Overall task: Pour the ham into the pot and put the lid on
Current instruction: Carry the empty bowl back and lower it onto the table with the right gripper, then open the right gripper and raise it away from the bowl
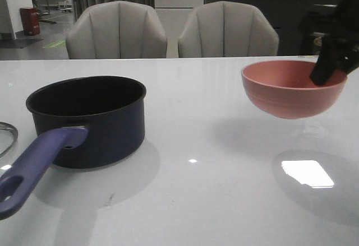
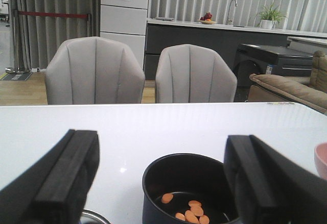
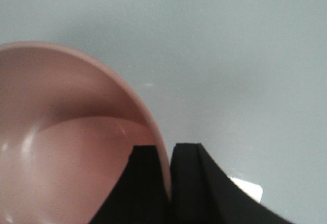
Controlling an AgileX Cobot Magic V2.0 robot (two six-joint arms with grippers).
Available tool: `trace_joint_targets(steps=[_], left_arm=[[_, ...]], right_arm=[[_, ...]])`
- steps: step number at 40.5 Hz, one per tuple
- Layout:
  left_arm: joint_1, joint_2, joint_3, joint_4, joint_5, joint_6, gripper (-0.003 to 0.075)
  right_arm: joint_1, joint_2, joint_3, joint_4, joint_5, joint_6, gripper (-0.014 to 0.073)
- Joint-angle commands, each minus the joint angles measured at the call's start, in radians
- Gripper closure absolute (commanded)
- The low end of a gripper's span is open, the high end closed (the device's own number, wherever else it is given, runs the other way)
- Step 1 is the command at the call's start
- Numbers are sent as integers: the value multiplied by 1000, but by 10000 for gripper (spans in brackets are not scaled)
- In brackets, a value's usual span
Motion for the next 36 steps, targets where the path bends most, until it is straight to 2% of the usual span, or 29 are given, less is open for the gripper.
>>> trace_joint_targets(steps=[1,8,11,23,29,36], left_arm=[[-8,10,-28,-9,-76,-1,168],[-8,10,-28,-9,-76,-1,168],[-8,10,-28,-9,-76,-1,168],[-8,10,-28,-9,-76,-1,168],[-8,10,-28,-9,-76,-1,168],[-8,10,-28,-9,-76,-1,168]], right_arm=[[-8,2,-34,17,-22,0,456],[-7,64,-34,18,-42,0,449],[-7,86,-34,18,-45,0,416],[-7,117,-35,18,-60,-2,193],[-7,69,-38,17,-58,-19,176],[-6,-73,-38,18,-61,-44,176]])
